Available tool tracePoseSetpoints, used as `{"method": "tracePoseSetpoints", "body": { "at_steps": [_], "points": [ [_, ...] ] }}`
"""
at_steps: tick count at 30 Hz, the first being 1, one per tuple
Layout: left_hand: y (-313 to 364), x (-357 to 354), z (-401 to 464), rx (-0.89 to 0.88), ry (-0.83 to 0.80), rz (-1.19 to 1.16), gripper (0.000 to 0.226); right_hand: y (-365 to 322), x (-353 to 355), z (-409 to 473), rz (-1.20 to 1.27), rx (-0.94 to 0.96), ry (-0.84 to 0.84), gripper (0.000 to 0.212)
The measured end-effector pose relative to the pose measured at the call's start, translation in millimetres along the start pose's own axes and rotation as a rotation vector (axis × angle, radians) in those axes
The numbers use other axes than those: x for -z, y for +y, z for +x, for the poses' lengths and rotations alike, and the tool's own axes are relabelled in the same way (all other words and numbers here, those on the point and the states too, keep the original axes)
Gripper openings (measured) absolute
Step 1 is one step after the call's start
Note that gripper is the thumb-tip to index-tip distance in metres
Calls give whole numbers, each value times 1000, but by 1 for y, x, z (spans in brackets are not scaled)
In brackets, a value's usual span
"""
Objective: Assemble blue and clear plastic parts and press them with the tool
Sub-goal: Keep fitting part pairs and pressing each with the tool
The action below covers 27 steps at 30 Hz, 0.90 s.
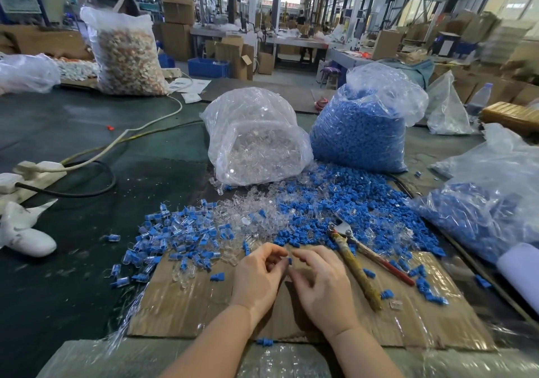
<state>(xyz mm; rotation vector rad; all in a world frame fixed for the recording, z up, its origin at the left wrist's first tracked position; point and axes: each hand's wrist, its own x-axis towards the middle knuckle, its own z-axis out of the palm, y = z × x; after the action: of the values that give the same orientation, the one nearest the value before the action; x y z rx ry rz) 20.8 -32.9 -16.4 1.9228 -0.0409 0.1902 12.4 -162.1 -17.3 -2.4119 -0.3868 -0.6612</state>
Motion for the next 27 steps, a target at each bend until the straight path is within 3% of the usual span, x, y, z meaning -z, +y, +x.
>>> {"method": "tracePoseSetpoints", "body": {
  "at_steps": [5, 8, 11, 14, 22, 27],
  "points": [
    [1, 0, -1, 14, 5, -10, 26, 13, 15, 3, -296, -221, 75, 36],
    [1, 0, -1, 18, -2, -12, 26, 28, 31, 7, -585, -557, -150, 62],
    [1, 1, -1, 11, 2, 0, 25, 46, 40, 10, -650, -751, -368, 81],
    [1, 1, 0, 25, 2, -13, 22, 51, 43, 12, -670, -776, -424, 81],
    [1, 2, 3, 54, 3, -36, 16, 45, 45, 18, -718, -696, -396, 71],
    [3, 4, 4, 70, 12, -67, 12, 43, 45, 23, -696, -746, -393, 69]
  ]
}}
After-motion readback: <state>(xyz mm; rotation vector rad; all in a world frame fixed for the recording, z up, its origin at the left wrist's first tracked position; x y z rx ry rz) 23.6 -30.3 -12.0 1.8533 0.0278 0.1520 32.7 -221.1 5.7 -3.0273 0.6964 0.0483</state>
